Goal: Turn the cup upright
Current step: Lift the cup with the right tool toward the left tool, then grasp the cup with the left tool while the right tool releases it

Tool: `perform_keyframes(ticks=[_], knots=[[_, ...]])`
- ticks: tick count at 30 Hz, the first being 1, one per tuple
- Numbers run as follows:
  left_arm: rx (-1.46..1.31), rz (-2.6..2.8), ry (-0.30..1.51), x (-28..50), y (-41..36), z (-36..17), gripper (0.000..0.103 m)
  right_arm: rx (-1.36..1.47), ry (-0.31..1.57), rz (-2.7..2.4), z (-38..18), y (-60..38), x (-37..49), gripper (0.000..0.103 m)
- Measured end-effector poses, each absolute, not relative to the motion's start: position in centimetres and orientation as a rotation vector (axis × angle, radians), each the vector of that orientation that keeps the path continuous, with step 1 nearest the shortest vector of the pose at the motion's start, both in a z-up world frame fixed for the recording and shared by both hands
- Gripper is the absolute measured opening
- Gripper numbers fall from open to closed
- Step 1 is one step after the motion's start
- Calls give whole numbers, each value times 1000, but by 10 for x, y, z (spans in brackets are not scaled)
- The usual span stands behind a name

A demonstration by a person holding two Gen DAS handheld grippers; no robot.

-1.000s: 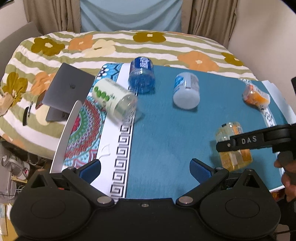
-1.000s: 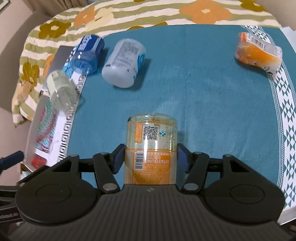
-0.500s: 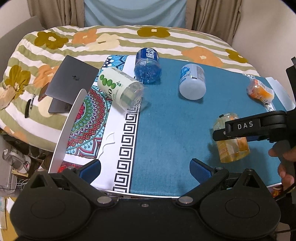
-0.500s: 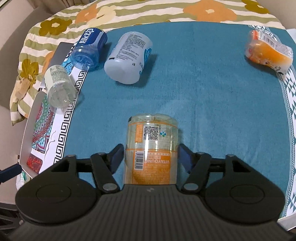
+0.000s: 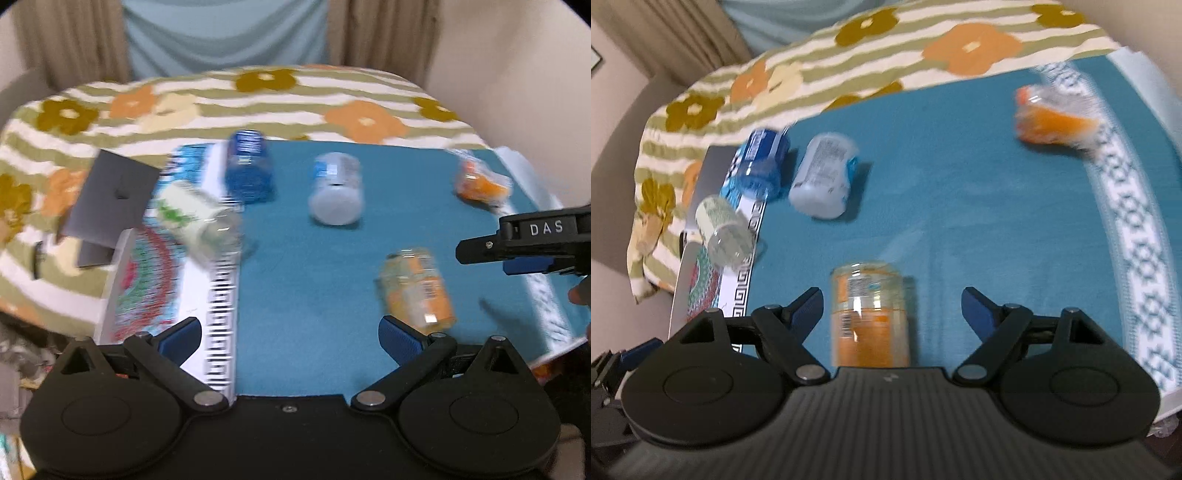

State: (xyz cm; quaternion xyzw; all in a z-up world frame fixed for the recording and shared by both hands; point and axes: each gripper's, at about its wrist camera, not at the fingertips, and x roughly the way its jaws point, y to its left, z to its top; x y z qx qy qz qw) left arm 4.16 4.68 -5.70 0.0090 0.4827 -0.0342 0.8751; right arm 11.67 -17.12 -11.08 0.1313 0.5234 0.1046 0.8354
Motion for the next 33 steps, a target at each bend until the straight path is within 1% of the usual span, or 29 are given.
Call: perform_keyframes(ticks=[3,9,19,22,28,30,33], knots=[[-24,-165,1053,56,35,-52,103,305,1082,185,-100,-193,107,97],[19,-249,1100,87,-5,-52,103,378,1039,112,-91,-235,86,97],[-107,-119,1245,129,-42,-92,101,477,1021,22,-101,-293,60,97],[-131,-63,1273,134,-47,-104,97,499,1018,12,-104,-306,57,97],[-119,-12,1300,143,-60,-119,96,525,1026,17,-114,-326,59,97],[-107,3,1314,147,-64,-125,90,527,1030,21,-116,-330,62,97],[-91,14,1333,150,-67,-131,86,527,1032,27,-119,-336,66,97]])
